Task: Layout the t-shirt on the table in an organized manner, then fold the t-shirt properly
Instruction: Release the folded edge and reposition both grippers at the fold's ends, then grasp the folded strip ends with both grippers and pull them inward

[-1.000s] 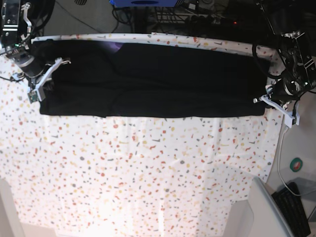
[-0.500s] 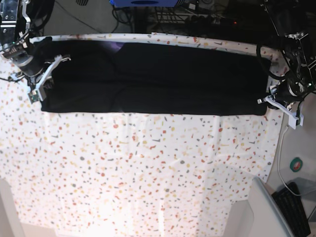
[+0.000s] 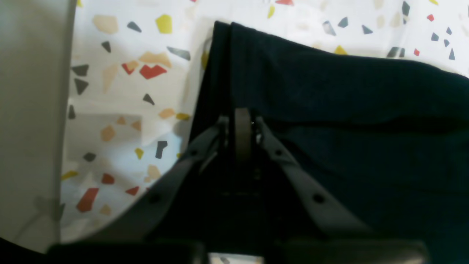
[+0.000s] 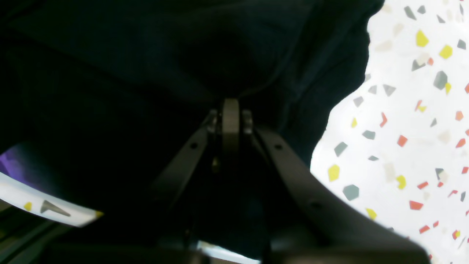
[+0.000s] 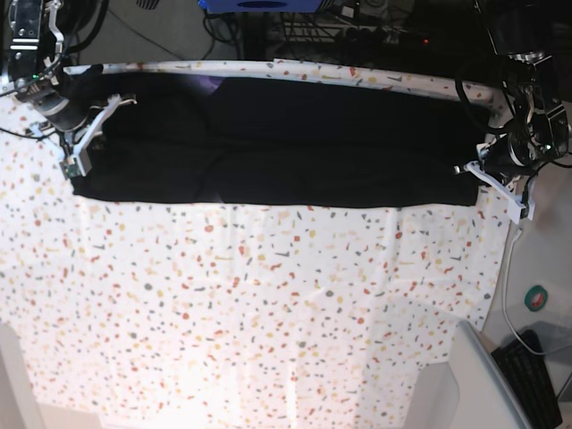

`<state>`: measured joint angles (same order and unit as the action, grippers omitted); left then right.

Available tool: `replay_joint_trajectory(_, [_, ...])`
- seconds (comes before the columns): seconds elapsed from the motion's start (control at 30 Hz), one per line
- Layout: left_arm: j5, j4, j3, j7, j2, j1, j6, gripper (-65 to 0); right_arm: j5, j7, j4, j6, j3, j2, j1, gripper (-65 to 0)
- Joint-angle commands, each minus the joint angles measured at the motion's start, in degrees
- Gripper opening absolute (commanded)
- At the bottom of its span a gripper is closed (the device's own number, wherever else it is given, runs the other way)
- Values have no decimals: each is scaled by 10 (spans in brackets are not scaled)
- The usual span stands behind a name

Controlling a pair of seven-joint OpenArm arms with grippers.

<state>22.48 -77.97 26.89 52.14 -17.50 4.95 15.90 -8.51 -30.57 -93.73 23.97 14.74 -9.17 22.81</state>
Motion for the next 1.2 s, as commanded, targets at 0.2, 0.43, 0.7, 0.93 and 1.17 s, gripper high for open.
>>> replay_joint_trajectory(0.2, [3, -9, 1, -5, -12, -4, 1, -650, -1, -36, -12, -3, 2, -7, -1, -519])
replay_joint_trajectory(0.43, [7, -15, 8, -5, -29, -4, 1, -337, -1, -39, -81, -4, 28, 4, 31, -365])
replay_joint_trajectory(0.7, [8, -119, 110, -4, -6, 22, 1, -395, 1, -39, -172, -1, 77, 49, 33, -368])
replay_joint_trajectory(0.93, [2, -69, 26, -55, 36, 33, 1, -650, 1, -39, -48, 1, 82, 48, -86, -650])
replay_joint_trajectory(1.17, [2, 59, -33, -154, 29, 33, 1, -650, 1, -35, 93, 1, 82, 15, -151, -650])
